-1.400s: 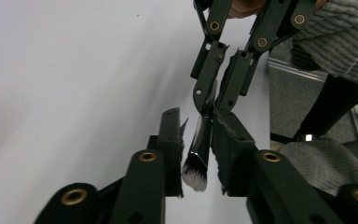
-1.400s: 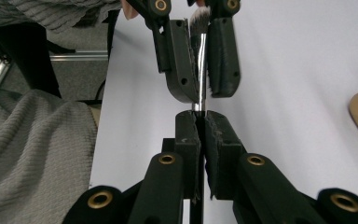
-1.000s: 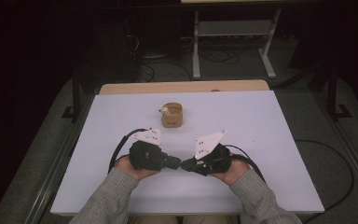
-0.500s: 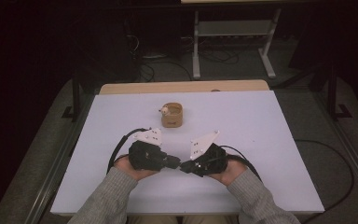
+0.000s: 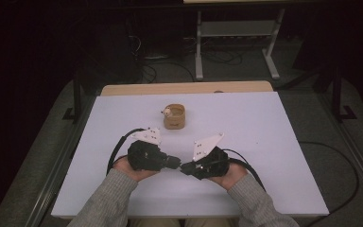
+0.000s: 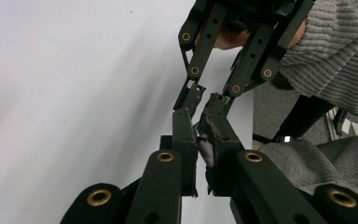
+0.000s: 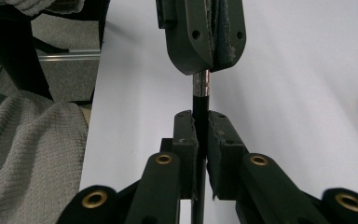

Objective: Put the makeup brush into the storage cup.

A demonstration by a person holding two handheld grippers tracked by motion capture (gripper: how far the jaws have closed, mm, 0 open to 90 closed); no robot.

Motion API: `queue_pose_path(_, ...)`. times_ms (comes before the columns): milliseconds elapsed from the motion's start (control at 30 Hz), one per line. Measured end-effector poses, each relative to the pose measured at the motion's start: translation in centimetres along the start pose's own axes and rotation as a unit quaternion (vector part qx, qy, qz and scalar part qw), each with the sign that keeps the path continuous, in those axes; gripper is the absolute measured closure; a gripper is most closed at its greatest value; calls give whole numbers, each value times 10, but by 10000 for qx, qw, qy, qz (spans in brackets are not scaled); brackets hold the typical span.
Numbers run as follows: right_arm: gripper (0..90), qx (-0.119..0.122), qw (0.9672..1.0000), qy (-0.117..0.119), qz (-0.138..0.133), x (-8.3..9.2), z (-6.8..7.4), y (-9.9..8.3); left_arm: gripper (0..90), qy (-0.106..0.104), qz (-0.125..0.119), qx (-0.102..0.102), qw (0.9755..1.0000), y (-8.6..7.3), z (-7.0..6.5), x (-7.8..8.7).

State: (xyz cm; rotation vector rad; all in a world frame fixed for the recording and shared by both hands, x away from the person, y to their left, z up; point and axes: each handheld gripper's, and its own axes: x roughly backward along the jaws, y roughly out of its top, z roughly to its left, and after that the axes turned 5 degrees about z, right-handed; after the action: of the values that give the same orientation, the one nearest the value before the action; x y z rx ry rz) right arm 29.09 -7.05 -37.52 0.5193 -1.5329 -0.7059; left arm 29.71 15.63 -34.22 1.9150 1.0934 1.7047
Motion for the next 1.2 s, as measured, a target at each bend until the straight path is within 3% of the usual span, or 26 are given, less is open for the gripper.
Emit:
queue_pose_path(200, 754, -37, 9999, -73, 151, 1, 0, 4, 839, 149, 158, -17, 9998, 1, -1, -2)
queue_pose_path(433, 804, -18, 9997, -72, 237, -1, 1, 12, 839, 205, 279, -102, 9993, 5, -4, -5)
queue_pose_path(533, 826, -75, 9997, 57, 216, -2, 0, 12, 837, 190, 303, -153, 9992, 6, -5, -4)
queue_pose_path(667, 831, -114, 9996, 203, 163, -1, -2, 11, 821, 194, 276, -169, 9993, 4, -4, -2)
queue_pose_path(833, 832, -178, 9990, 287, 284, -1, -7, 6, 705, 340, 128, -64, 9993, 1, -3, 8)
queue_pose_path(1200, 833, -638, 9975, 278, 139, 16, -27, -8, 617, 596, -64, 60, 9982, -13, 0, 26)
